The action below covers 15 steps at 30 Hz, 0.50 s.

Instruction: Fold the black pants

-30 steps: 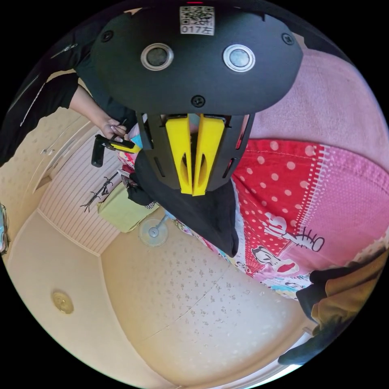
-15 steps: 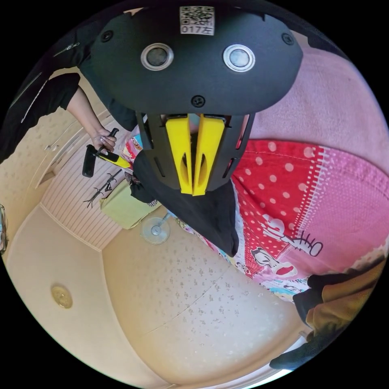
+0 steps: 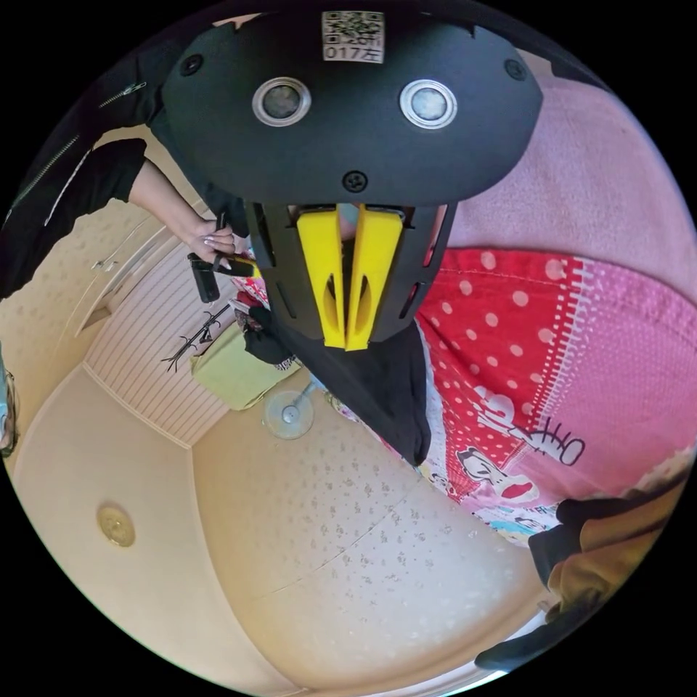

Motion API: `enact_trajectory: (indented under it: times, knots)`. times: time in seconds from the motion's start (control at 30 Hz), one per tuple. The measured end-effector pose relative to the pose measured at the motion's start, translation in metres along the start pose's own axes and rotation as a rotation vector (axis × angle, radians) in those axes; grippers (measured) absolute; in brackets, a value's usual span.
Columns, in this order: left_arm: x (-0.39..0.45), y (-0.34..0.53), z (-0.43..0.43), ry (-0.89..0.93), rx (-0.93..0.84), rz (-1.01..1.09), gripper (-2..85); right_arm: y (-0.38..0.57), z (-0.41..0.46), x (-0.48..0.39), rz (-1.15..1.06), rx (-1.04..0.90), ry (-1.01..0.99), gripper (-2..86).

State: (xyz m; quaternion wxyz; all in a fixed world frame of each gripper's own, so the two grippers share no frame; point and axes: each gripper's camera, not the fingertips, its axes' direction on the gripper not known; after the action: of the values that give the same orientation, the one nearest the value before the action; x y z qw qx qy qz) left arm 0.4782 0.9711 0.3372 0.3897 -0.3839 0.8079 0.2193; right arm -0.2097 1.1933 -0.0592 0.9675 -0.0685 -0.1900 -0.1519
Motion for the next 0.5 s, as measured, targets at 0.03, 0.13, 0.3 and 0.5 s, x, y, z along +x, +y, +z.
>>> enact_trajectory:
  times: [0.03, 0.13, 0.3, 0.5]
  knots:
    - [0.001, 0.000, 0.000, 0.000, 0.000, 0.000, -0.8, 0.001, -0.001, 0.005, 0.032, 0.010, -0.044, 1.8]
    - [0.003, 0.001, 0.000, 0.009, 0.004, -0.003, -0.8, -0.002, -0.005, -0.014, 0.002, 0.014, -0.019, 2.3]
    - [0.000, 0.002, 0.001, 0.037, 0.014, -0.053, -0.7, -0.028, -0.030, -0.079, -0.052, 0.128, 0.153, 5.0]
    - [0.004, 0.004, 0.001, 0.078, 0.020, -0.041, -0.9, -0.114, 0.007, -0.133, -0.149, 0.182, 0.283, 9.8]
